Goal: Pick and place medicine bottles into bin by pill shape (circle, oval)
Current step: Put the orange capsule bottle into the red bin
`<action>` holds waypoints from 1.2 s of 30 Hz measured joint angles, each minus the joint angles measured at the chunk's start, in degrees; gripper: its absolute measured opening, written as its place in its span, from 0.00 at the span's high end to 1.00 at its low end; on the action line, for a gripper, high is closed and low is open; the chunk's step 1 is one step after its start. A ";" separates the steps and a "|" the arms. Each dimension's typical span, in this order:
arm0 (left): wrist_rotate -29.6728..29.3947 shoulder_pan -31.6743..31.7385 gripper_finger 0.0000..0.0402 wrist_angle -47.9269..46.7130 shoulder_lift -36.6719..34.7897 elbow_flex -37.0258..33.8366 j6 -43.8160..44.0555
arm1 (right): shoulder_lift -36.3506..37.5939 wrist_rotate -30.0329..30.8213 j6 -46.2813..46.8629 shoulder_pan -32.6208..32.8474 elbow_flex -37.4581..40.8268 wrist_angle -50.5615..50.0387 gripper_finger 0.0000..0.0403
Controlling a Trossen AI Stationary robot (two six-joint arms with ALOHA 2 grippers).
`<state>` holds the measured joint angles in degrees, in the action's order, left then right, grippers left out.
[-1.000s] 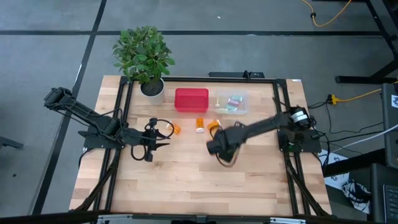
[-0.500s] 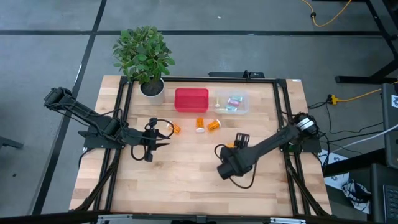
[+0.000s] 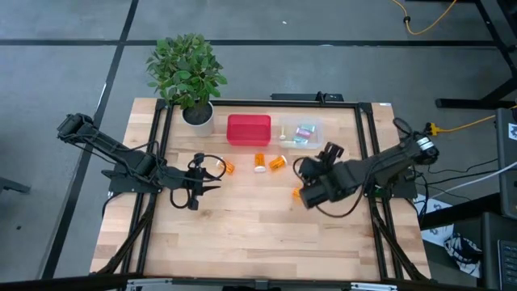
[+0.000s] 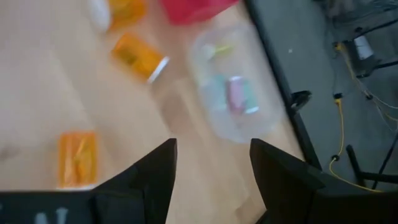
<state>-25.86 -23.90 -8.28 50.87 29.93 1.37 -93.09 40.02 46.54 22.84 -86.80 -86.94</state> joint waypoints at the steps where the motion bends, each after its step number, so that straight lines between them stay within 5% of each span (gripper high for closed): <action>1: -0.01 0.00 0.77 0.01 0.00 0.00 0.00 | 0.77 1.14 0.30 -0.43 0.00 0.00 0.49; 8: 0.01 0.00 0.77 0.01 0.00 0.00 -0.02 | 2.61 6.73 0.98 -2.64 0.90 0.10 0.49; 14: 0.01 0.00 0.77 -0.01 0.00 0.00 -0.02 | 3.90 12.53 6.86 -4.35 12.76 -0.48 0.49; 17: 0.01 -0.02 0.77 -0.03 0.00 0.00 -0.02 | 6.45 5.80 12.62 -5.57 19.87 -0.57 0.49; 21: 0.01 0.00 0.77 -0.01 0.00 0.00 -0.02 | 11.73 -11.24 20.50 -6.30 28.12 2.57 0.49; 26: -0.01 0.00 0.77 -0.01 0.00 0.00 -0.02 | 18.15 -31.13 24.79 -5.79 35.92 20.72 0.49; 36: 0.00 -0.01 0.77 -0.03 0.00 0.00 -0.04 | 19.90 -32.08 6.19 -4.12 40.33 51.23 0.49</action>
<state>-25.85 -23.91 -8.31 50.87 29.93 1.33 -73.19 7.94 52.72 18.72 -46.48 -35.70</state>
